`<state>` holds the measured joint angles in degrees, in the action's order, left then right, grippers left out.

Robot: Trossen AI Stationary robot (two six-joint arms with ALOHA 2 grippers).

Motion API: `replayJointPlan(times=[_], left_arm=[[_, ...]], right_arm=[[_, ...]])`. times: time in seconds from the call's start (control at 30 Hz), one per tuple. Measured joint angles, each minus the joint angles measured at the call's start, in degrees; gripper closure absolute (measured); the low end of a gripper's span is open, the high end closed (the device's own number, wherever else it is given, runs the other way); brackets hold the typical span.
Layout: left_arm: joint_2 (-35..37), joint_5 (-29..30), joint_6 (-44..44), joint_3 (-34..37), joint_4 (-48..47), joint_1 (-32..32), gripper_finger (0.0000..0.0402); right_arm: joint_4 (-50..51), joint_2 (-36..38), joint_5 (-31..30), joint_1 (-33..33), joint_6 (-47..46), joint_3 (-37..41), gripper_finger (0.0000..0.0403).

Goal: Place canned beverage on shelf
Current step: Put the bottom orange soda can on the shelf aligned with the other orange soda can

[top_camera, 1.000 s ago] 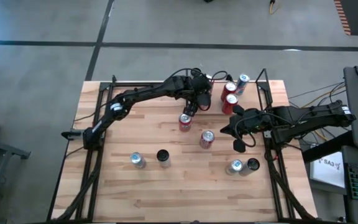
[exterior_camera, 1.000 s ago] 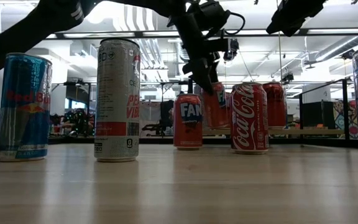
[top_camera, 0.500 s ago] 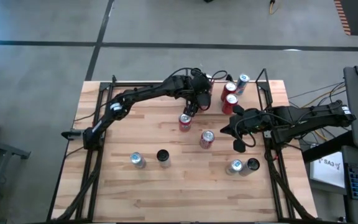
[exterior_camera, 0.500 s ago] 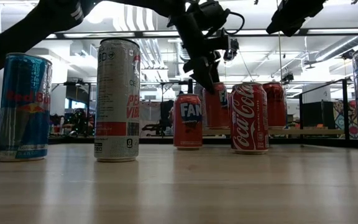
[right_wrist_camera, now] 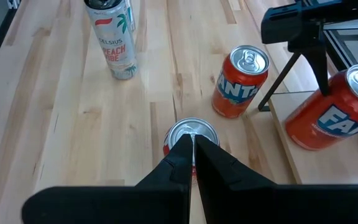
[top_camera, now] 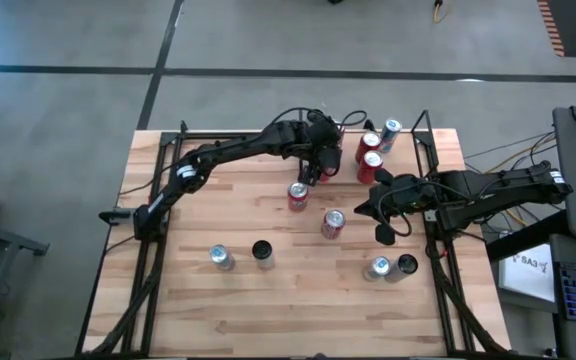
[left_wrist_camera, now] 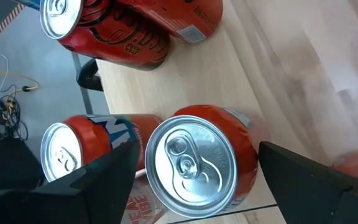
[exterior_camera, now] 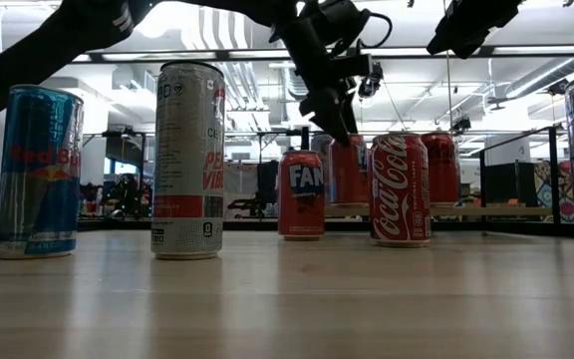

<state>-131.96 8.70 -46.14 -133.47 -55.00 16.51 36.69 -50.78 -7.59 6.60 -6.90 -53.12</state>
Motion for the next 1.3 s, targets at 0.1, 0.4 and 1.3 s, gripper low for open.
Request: replayJointPlan(times=[0.1, 0.4, 1.3], left_arm=[[0.00, 0.24, -0.15, 0.00, -0.01, 0.00, 0.0086], [3.77, 0.38, -0.15, -0.01, -0.90, 0.00, 0.0086], [23.78, -12.40, 15.76, 0.92, -23.52, -0.26, 0.0196]], right_arm=[[0.00, 0.00, -0.01, 0.01, 0.00, 0.00, 0.0394], [-1.36, 0.00, -0.78, 0.00, -0.24, 0.00, 0.0394], [-9.16, 0.00, -10.45, -8.81, -0.51, 0.00, 0.0394]])
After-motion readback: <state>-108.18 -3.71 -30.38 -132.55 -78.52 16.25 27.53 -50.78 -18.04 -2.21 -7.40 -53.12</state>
